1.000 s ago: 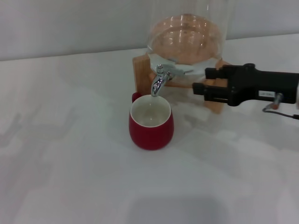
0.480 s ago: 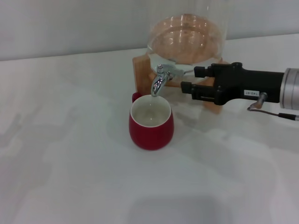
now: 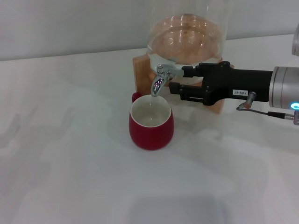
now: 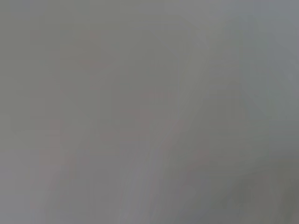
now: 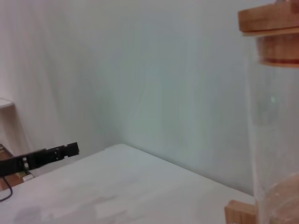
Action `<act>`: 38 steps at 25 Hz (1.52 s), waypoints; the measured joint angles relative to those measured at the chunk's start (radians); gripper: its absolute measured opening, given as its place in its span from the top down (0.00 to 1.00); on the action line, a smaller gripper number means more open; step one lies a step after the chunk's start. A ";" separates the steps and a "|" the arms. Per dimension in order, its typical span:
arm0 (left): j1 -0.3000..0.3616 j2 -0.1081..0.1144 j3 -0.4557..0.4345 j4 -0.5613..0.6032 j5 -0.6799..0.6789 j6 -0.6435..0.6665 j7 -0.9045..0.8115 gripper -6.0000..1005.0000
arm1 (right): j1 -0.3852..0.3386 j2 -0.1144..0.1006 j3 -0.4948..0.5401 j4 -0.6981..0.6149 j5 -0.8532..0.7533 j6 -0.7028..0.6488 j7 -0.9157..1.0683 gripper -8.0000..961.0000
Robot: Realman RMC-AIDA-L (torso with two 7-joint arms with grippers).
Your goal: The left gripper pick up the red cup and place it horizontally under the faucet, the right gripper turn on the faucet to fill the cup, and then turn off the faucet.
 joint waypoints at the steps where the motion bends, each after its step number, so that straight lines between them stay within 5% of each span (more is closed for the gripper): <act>1: 0.000 0.000 0.000 0.000 0.001 0.003 0.000 0.14 | 0.000 0.000 -0.001 0.001 0.002 0.000 0.000 0.34; 23: 0.002 0.000 0.003 0.002 0.002 0.014 -0.004 0.14 | 0.003 0.000 0.000 0.000 0.055 0.123 -0.063 0.34; 38: 0.029 0.000 0.002 0.061 0.002 0.014 -0.061 0.14 | -0.093 -0.001 0.093 0.037 0.074 0.180 -0.050 0.34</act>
